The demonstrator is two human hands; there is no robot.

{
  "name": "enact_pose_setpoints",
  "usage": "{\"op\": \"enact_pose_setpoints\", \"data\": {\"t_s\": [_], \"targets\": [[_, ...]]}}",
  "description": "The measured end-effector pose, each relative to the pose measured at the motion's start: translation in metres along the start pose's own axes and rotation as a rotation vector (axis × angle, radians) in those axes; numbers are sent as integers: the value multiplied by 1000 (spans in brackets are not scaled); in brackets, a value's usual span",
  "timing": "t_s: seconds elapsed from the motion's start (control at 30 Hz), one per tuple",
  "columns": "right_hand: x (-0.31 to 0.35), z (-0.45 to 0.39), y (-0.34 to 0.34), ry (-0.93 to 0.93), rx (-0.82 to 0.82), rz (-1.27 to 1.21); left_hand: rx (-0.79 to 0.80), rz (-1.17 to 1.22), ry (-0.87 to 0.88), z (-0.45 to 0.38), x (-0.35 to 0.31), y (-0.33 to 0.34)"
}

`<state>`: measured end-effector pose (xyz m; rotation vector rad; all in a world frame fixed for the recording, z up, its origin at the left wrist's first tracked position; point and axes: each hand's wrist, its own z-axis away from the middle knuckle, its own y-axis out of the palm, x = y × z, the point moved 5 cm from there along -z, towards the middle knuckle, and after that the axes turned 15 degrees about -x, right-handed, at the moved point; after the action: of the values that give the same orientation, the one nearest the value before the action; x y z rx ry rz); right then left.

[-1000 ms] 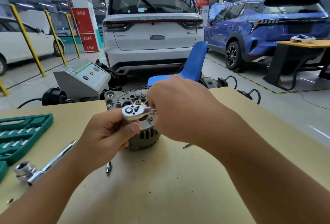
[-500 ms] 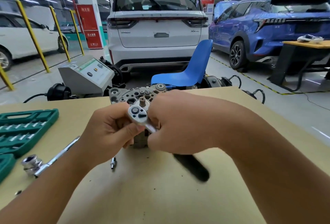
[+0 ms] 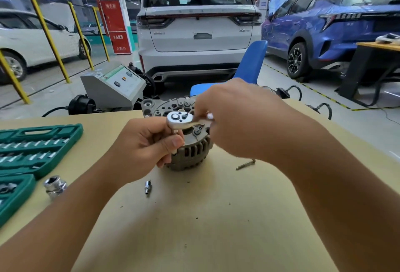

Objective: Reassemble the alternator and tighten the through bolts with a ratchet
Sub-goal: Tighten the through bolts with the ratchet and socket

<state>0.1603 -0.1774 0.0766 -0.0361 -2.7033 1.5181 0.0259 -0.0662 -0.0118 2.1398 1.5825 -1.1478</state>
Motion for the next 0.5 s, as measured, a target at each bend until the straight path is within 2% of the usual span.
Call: {"op": "enact_pose_setpoints", "data": {"t_s": [0.07,0.17,0.2,0.5], "targets": [[2,1,-1,5,2,2,32,-23,0,0,-1,2],[10,7,9,-12,225,-221,87,15,24,1,-3,2],[13,8,9,-34,252,-240,97,27,32,2,-4,2],[7,-4,5,-21,14,-63,106,-41,5,-2,-1,-1]]}}
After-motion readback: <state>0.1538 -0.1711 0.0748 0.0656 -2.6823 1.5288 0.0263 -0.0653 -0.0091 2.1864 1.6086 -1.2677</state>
